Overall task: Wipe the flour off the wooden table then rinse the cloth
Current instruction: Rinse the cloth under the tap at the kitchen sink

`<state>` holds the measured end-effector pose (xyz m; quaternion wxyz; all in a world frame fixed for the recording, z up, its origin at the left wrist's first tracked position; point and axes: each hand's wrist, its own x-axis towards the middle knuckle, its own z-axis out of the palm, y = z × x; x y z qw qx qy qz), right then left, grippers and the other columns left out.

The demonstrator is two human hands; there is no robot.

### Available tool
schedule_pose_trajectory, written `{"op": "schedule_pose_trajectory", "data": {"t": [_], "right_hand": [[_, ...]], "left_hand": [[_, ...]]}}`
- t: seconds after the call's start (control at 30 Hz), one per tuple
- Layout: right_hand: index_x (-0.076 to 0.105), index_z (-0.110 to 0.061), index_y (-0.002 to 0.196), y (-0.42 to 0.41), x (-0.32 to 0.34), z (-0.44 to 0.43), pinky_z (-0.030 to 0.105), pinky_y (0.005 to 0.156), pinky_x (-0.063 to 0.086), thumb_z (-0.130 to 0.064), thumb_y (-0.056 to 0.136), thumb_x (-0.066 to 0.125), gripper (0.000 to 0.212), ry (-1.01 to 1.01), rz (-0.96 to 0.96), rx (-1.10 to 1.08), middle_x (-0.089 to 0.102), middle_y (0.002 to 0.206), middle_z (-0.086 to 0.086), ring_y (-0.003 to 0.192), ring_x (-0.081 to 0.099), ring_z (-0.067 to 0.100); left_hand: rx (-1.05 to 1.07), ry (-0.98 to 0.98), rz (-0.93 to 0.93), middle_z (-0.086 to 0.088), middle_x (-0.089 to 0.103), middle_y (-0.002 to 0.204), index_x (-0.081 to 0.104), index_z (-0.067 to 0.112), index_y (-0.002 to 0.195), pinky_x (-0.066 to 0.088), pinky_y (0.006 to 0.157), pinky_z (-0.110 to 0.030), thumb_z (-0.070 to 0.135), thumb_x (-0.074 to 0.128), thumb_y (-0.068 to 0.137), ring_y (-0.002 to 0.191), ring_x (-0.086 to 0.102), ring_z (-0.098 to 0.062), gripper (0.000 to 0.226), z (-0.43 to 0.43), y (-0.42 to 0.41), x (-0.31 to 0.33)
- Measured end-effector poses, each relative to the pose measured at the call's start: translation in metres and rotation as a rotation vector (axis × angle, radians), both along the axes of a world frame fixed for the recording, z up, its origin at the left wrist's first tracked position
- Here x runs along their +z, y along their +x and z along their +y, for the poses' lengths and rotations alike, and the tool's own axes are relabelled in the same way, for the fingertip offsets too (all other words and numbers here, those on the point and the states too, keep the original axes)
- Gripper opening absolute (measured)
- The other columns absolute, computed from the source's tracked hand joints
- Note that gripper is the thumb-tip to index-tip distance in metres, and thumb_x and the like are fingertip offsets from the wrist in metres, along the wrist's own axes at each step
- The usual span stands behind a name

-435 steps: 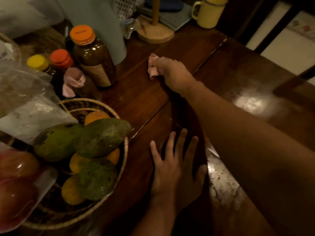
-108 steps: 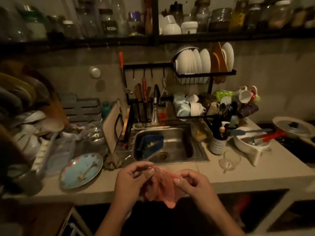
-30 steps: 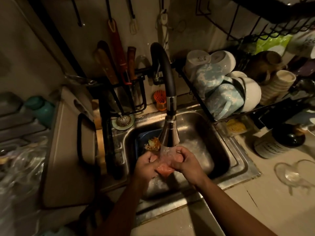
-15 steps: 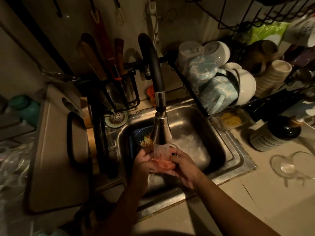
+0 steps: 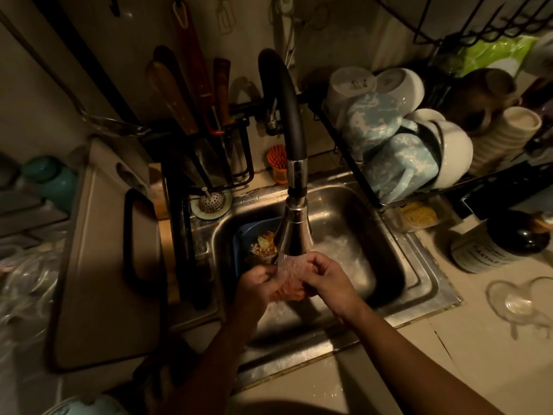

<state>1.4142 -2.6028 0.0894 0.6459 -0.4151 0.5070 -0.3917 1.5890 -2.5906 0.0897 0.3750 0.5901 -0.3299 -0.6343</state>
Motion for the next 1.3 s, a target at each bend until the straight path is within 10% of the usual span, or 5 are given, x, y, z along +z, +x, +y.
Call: {"op": "schedule_pose_trajectory", "data": {"t": [0.33, 0.57, 0.97, 1.1, 1.3], "right_hand": [[0.069, -0.025, 0.072, -0.011, 0.004, -0.011, 0.038, 0.069, 0.058, -0.018, 0.076, 0.082, 0.014, -0.029, 0.349, -0.053, 0.072, 0.067, 0.008, 0.064, 0.068, 0.022], [0.064, -0.041, 0.076, -0.025, 0.004, -0.017, 0.055, 0.119, 0.008, -0.059, 0.077, 0.057, 0.02, -0.115, 0.825, 0.234, 0.063, 0.109, -0.024, 0.128, 0.03, 0.001], [0.049, -0.005, 0.14, -0.005, 0.007, 0.032, 0.038, 0.095, 0.056, -0.025, 0.093, 0.057, 0.051, 0.288, -0.33, 0.193, 0.06, 0.134, 0.023, 0.124, 0.059, 0.033], [0.05, -0.004, 0.134, -0.003, -0.003, 0.033, 0.068, 0.1, 0.043, -0.033, 0.09, 0.069, 0.056, 0.372, -0.327, 0.102, 0.052, 0.135, 0.035, 0.125, 0.047, 0.057], [0.061, 0.007, 0.114, -0.008, 0.001, 0.02, 0.042, 0.083, 0.055, -0.011, 0.092, 0.065, 0.029, 0.28, -0.296, -0.072, 0.065, 0.106, 0.034, 0.089, 0.067, 0.036]], "left_hand": [[0.031, -0.197, -0.341, -0.011, 0.073, 0.075, 0.072, 0.01, 0.082, 0.06, 0.071, -0.049, 0.018, 0.065, 0.094, 0.073, 0.071, -0.03, 0.016, 0.0, 0.0, 0.003], [-0.005, -0.252, -0.197, -0.006, 0.075, 0.096, 0.067, 0.018, 0.104, 0.057, 0.081, -0.039, 0.027, 0.054, 0.094, 0.09, 0.072, -0.022, 0.019, 0.0, -0.001, 0.016], [-0.045, -0.048, 0.205, -0.017, 0.067, 0.12, 0.056, 0.02, 0.124, 0.05, 0.095, -0.055, 0.019, 0.05, 0.098, 0.109, 0.066, -0.033, 0.026, -0.004, -0.006, 0.039], [-0.021, -0.095, 0.275, -0.02, 0.063, 0.105, 0.053, 0.013, 0.116, 0.057, 0.081, -0.035, 0.013, 0.066, 0.078, 0.088, 0.069, -0.023, 0.04, -0.002, -0.006, 0.036], [-0.06, -0.12, 0.086, -0.02, 0.072, 0.107, 0.066, 0.01, 0.109, 0.06, 0.077, -0.041, 0.009, 0.067, 0.087, 0.092, 0.073, -0.03, 0.022, -0.004, -0.001, 0.029]]}}
